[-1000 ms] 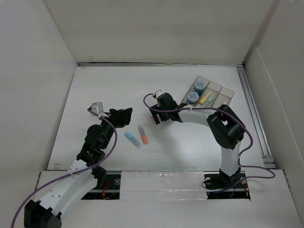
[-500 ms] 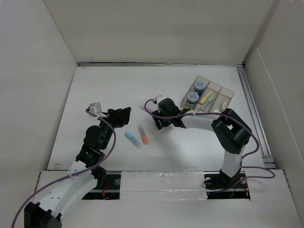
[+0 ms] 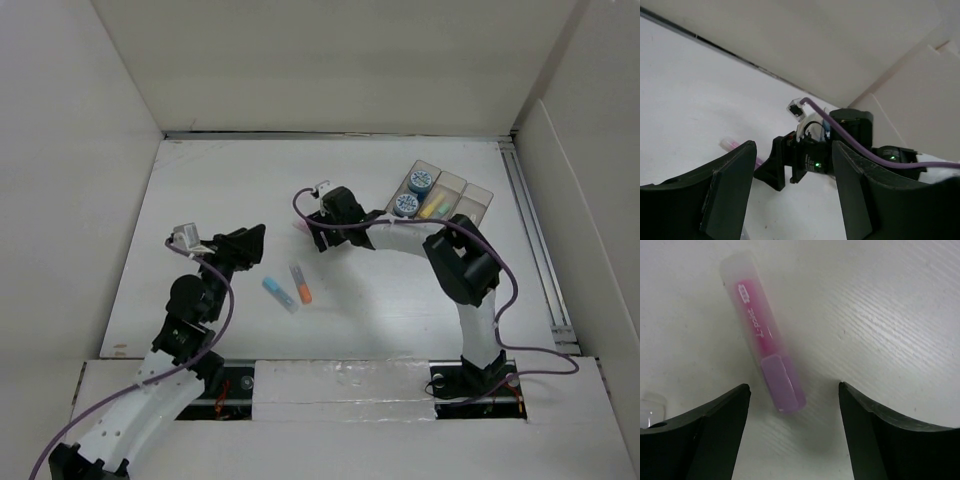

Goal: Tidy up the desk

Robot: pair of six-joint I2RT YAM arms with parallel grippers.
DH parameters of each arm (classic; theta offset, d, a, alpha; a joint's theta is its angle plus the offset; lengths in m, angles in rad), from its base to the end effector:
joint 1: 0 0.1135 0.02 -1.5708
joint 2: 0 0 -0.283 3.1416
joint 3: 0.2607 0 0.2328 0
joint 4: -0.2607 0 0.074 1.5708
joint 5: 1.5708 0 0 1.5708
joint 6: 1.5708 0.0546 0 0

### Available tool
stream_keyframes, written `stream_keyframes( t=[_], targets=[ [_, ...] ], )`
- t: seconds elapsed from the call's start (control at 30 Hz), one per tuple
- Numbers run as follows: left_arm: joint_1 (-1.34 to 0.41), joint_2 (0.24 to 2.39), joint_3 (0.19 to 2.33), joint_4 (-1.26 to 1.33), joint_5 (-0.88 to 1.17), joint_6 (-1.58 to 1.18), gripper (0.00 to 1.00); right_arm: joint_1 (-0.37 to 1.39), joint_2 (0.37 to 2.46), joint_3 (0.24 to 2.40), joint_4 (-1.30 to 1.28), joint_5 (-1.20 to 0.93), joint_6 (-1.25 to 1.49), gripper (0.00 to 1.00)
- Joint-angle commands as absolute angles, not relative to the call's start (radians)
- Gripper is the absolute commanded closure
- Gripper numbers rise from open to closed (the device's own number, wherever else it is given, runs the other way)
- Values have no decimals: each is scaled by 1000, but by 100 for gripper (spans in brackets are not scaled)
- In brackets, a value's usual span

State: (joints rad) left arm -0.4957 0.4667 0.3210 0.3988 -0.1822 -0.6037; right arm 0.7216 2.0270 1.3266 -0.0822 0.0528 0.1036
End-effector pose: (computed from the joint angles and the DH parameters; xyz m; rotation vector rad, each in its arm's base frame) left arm 0.1122 -0.0494 0.2995 -0.2332 1.3472 -0.8104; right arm 0.3371 0.2928 0.1778 -0.6982 2.2732 0.3390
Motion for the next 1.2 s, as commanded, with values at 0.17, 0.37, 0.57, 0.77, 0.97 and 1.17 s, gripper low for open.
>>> stream_keyframes(
  t=[0.17, 0.37, 0.57, 0.77, 0.97, 1.17],
  targets=[
    [-499, 203, 250, 411, -344, -652, 43, 753, 2120, 1436, -72, 35, 87, 40],
    [-499, 224, 265, 402, -339, -655, 43, 753, 2082, 1376, -64, 48, 106, 84],
    [-499, 284, 278, 417, -308, -647, 43, 762, 1910, 1209, -11, 22, 170, 96],
    [-499, 348, 296, 426, -272, -640, 43, 633, 1485, 959, 158, -6, 299, 96],
    [-499, 351, 298, 434, -256, -635, 43, 490, 1240, 816, 187, 179, 446, 93],
    [-499, 354, 296, 437, -250, -638, 43, 279, 1173, 707, 158, 204, 551, 88]
  ],
)
